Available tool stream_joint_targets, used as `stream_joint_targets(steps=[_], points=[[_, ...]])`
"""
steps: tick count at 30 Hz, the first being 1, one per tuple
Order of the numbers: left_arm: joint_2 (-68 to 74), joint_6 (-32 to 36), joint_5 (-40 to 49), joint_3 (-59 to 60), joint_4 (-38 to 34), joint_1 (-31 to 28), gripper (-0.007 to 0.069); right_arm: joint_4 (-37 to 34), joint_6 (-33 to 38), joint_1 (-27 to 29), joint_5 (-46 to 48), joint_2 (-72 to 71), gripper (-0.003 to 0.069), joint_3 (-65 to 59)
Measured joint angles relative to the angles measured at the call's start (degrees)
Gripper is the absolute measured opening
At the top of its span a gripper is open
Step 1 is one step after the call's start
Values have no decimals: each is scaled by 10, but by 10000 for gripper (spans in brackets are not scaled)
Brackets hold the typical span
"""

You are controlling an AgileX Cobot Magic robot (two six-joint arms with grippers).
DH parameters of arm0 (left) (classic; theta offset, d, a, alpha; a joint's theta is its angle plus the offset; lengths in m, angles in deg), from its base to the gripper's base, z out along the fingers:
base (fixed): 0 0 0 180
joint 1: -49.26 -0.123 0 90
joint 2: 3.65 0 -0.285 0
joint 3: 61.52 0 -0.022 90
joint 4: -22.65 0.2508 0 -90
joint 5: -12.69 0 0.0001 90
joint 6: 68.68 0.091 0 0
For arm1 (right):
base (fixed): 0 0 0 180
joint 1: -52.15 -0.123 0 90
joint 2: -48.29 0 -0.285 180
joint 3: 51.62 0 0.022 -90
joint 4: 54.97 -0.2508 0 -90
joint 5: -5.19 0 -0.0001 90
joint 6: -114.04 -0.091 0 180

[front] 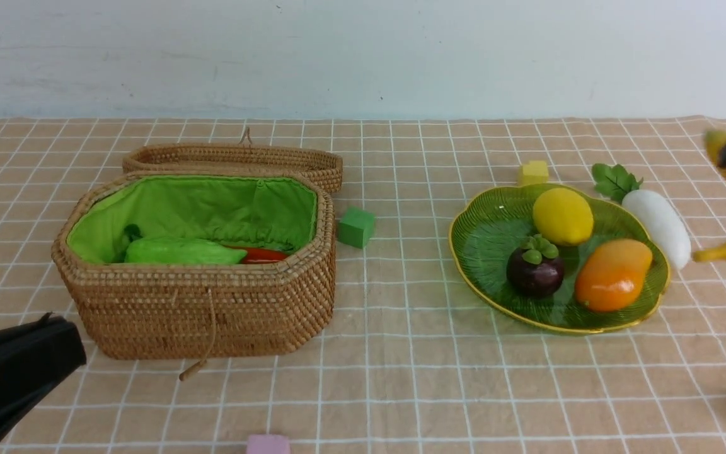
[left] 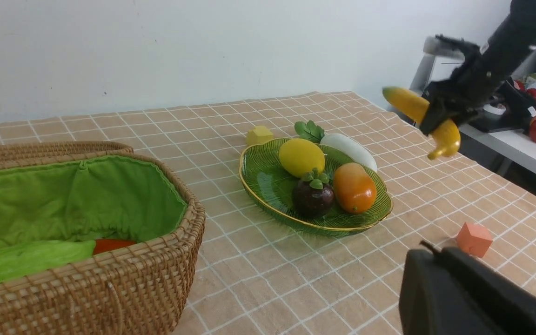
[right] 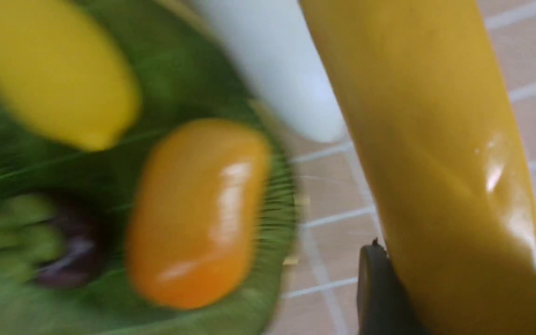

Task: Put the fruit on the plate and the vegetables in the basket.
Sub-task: Use the right arm to grab a banana and put it into the right plate

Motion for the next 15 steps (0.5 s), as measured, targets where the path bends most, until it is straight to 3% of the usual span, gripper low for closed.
stream_joint_targets(steps=[4,9,13,15], points=[[0,0,0,0,0,0,0,-93,55,-106,-55,-1,314,1],[0,0,8,0,0,0,0,-98,91,-177,-143,44,314,1],[0,0,18,0,0,0,0,-104,72,-194,-193,75,314,1],[0,0,29,0,0,0,0,-109,26,-195,-212,94,314,0]])
